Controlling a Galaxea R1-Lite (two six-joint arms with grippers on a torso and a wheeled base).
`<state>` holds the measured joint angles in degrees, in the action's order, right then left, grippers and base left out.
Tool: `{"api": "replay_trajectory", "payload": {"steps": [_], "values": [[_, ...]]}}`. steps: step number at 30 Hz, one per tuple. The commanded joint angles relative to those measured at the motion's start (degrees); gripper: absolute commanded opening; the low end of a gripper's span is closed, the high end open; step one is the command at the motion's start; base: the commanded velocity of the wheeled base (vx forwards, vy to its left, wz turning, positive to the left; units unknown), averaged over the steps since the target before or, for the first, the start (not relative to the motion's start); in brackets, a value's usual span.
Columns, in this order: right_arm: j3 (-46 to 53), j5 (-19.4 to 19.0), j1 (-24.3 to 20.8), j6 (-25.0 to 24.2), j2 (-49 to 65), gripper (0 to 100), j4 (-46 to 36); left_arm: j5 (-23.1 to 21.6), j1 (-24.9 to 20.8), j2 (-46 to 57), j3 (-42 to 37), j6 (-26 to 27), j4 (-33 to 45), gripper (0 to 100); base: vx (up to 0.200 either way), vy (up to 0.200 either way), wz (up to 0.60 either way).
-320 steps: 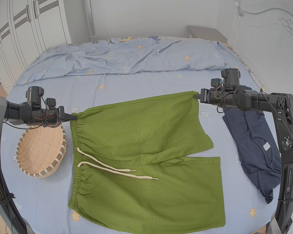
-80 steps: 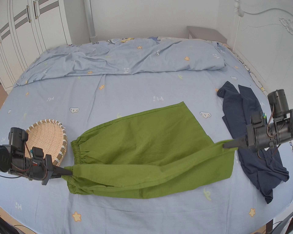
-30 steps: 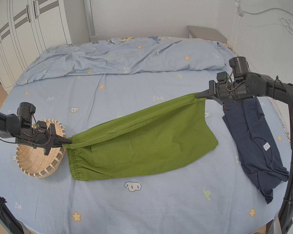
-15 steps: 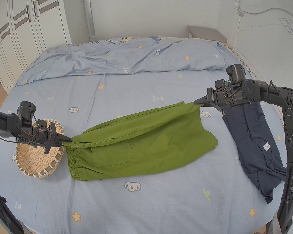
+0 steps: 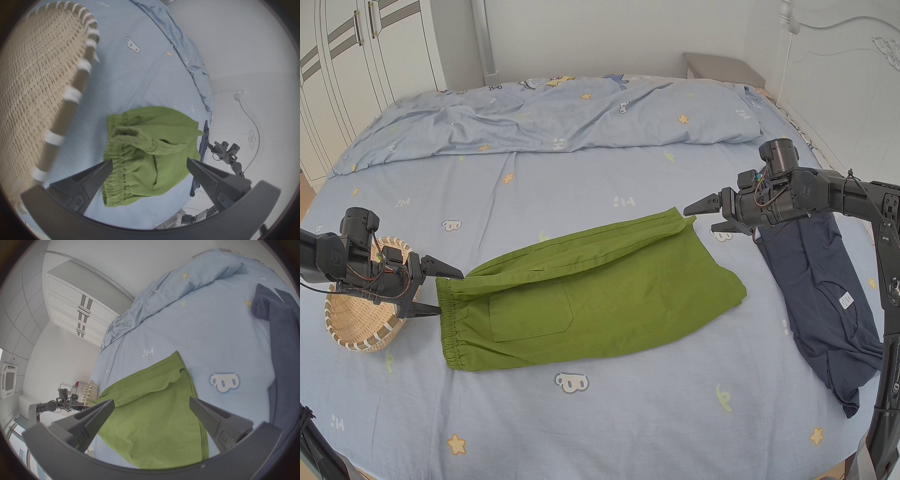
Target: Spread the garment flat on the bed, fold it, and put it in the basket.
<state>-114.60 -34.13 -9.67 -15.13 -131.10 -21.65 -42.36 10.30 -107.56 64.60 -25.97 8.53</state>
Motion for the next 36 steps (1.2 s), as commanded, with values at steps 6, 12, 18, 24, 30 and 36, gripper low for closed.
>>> {"api": "replay_trajectory", "payload": {"steps": [6, 12, 18, 24, 30, 36], "values": [[0.70, -0.14, 0.17, 0.54, 1.20, 100, 0.56, -0.09, -4.50, 3.41, -1.49, -1.63, -0.27, 100, 0.000, 0.000, 0.00], [1.75, -0.23, 0.44, 0.54, 2.16, 100, 0.64, 0.26, -7.49, -2.04, 1.06, -4.27, -7.39, 100, 0.000, 0.000, 0.00], [3.77, -0.23, 0.88, 0.63, 4.18, 100, 0.82, 9.84, -8.19, -10.04, 8.70, -12.88, -15.74, 100, 0.000, 0.000, 0.00], [4.65, -0.23, 0.97, 0.71, 5.59, 100, 0.82, 12.48, -7.75, -11.97, 12.39, -15.61, -17.76, 100, 0.000, 0.000, 0.00], [6.32, -0.23, 0.97, 0.71, 6.56, 100, 1.08, 12.30, -8.46, -10.30, 10.46, -15.52, -17.59, 100, 0.000, 0.000, 0.00], [15.02, -0.50, 0.97, 0.63, 12.01, 100, 4.95, 7.73, -9.86, 2.26, -0.61, -14.99, -17.85, 100, 0.000, 0.000, 0.00]]}}
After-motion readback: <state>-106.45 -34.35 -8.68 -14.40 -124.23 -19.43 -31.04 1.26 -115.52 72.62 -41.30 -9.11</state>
